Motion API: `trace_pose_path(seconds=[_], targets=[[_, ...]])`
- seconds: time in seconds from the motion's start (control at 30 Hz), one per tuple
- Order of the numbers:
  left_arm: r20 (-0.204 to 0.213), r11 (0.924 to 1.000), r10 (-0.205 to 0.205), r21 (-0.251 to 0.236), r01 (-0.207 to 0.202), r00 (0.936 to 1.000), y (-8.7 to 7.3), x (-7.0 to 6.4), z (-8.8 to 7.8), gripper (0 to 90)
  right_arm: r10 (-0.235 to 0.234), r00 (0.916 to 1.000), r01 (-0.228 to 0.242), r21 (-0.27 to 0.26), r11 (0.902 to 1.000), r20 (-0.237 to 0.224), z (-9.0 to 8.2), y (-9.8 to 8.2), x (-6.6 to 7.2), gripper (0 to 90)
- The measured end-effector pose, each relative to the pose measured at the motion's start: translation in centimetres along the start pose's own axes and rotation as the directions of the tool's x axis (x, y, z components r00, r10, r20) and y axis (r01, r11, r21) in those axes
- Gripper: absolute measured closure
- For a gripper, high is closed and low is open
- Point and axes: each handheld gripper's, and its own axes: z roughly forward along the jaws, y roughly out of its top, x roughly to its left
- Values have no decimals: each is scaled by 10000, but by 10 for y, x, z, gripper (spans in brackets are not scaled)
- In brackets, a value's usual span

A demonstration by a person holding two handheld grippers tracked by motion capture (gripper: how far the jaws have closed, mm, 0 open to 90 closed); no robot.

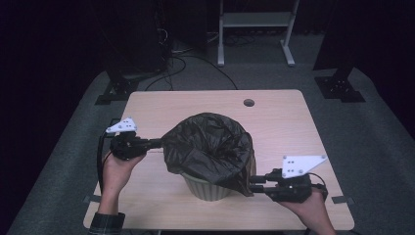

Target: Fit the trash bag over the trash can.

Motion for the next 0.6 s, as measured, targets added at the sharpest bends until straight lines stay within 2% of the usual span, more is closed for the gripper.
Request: trace_pose_path(seconds=[0.03,0.1,0.17,0.2,0.23,0.27,0.3,0.33,0.37,0.4,0.47,0.5,0.53,0.6], targets=[[15,10000,-5,-55,5,10000,0,-1,0,900,-44,10000,47,-612,9981,37,-7,12,5,669],[23,10000,-9,-71,9,10000,1,-1,0,900,0,10000,-1,-1000,9950,-11,-7,23,7,615],[64,9999,42,-120,-42,10000,1,-3,0,900,-27,10000,32,-1137,9935,43,-4,29,9,588],[70,9999,86,-131,-85,9999,2,-4,0,900,-98,9999,102,-1223,9924,44,5,41,10,551],[70,9999,86,-131,-85,9999,2,-4,0,900,-98,9999,102,-1223,9924,44,5,41,10,551],[87,9999,89,-148,-88,9999,3,-4,0,900,-86,10000,83,-1208,9926,-18,16,50,8,551],[87,9998,121,-145,-120,9999,3,-5,-1,900,-86,10000,83,-1208,9926,-18,16,50,8,551],[109,9998,142,-157,-140,9998,4,-5,-1,900,-135,9998,152,-1028,9946,170,27,58,7,572],[109,9998,142,-157,-140,9998,4,-5,-1,900,-135,9998,152,-1028,9946,170,27,58,7,572],[113,9997,173,-168,-171,9998,5,-6,-2,900,-63,9995,87,-798,9968,297,38,64,4,611],[112,9997,183,-192,-181,9998,5,-7,-3,900,11,9997,6,-670,9978,252,44,67,2,677],[137,9995,214,-255,-210,9997,5,-8,-5,900,11,9997,6,-670,9978,252,44,67,2,677],[133,9994,233,-265,-230,9996,5,-8,-6,900,29,9996,-14,-516,9987,298,50,69,1,789],[152,9991,303,-294,-299,9994,4,-11,-8,900,-35,9997,45,-406,9992,240,53,70,1,858]])
